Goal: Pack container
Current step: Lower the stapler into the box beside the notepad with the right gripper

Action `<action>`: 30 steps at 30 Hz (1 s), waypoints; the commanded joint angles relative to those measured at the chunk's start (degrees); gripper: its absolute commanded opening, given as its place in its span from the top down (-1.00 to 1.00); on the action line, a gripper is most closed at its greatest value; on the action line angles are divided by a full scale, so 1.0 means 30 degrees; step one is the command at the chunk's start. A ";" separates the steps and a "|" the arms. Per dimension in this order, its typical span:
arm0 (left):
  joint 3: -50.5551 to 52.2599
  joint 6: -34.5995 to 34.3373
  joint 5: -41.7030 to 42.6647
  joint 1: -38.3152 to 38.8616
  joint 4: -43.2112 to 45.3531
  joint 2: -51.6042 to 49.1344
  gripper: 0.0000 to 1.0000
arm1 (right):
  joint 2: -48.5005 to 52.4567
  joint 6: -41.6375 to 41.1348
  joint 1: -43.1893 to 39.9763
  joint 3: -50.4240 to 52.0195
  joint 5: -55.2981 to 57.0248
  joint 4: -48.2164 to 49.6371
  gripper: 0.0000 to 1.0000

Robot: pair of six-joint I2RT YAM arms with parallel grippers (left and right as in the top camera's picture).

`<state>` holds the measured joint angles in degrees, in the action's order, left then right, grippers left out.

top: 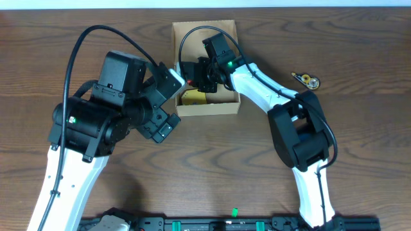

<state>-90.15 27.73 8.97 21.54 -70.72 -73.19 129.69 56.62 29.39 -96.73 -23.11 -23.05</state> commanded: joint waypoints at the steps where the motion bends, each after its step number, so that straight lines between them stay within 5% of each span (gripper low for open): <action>1: -0.0576 0.0189 -0.0066 -0.0044 -0.0073 0.0044 -0.90 | 0.0102 -0.0131 0.0124 -0.0219 -0.0138 0.0066 0.39; 22: -0.0576 0.0189 -0.0066 -0.0051 -0.0073 0.0044 -0.90 | 0.0102 -0.0138 0.0124 -0.0219 -0.0146 0.0058 0.14; 25: -0.0576 0.0189 -0.0066 -0.0051 -0.0073 0.0044 -0.90 | 0.0102 -0.0138 0.0124 -0.0219 -0.0146 0.0058 -0.48; 30: -0.0576 0.0189 -0.0066 -0.0051 -0.0073 0.0044 -0.91 | 0.0102 -0.0138 0.0124 -0.0219 -0.0138 0.0066 -0.46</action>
<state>-90.15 27.73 8.97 21.54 -70.72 -73.19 129.69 56.31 29.39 -96.73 -23.14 -22.87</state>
